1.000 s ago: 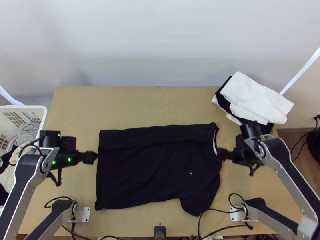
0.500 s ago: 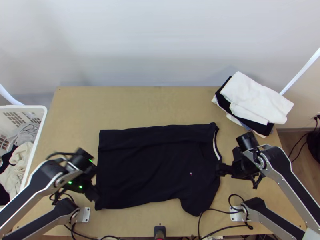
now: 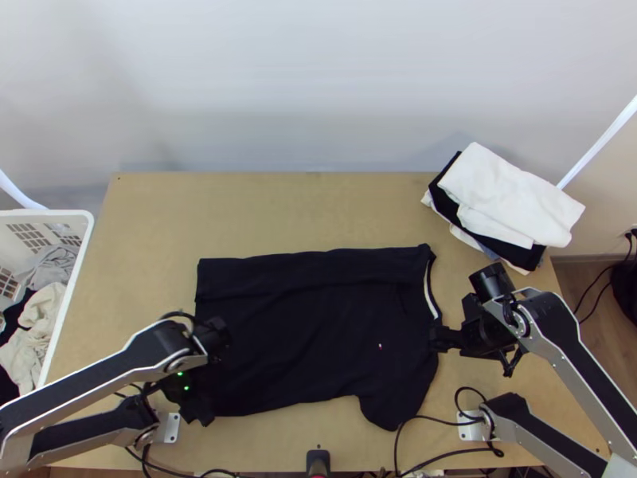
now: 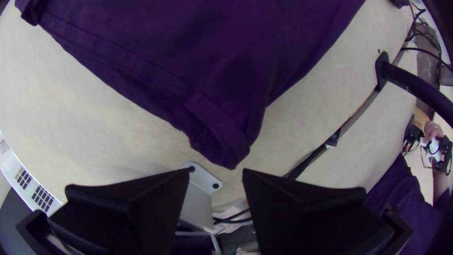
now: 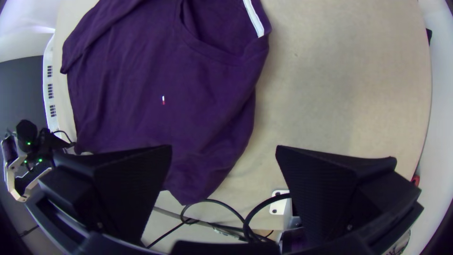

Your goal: Fold the t-shirt

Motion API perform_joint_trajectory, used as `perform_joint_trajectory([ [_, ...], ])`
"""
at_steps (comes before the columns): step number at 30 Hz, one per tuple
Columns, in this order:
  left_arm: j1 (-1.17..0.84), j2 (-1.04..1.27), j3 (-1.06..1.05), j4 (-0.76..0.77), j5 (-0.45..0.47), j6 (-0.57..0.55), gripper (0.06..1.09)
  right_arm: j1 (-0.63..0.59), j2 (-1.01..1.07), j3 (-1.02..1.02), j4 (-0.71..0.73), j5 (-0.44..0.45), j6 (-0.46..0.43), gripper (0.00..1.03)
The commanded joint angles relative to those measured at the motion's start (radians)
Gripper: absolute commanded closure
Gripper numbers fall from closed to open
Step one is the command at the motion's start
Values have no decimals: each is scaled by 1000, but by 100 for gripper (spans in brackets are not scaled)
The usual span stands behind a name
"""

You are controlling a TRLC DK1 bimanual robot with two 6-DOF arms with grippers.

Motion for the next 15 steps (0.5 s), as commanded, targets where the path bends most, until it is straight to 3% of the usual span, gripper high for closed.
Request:
perform_joint_trajectory([
  [1, -60, 67, -23, -9, -4, -51, 50, 7, -7, -14, -16, -10, 18, 4],
  [9, -154, 216, -51, 98, -7, -105, 50, 7, -7, -23, -16, -10, 17, 4],
  [10, -157, 225, -54, 103, -6, -108, 59, 7, -8, -33, -16, -12, 15, 4],
  [12, -160, 216, -55, 163, -32, -108, 104, 11, -10, -56, -16, -20, 15, 4],
  [15, -172, 179, -55, 181, -38, -104, 104, 19, -2, -97, -12, -43, 12, 7],
])
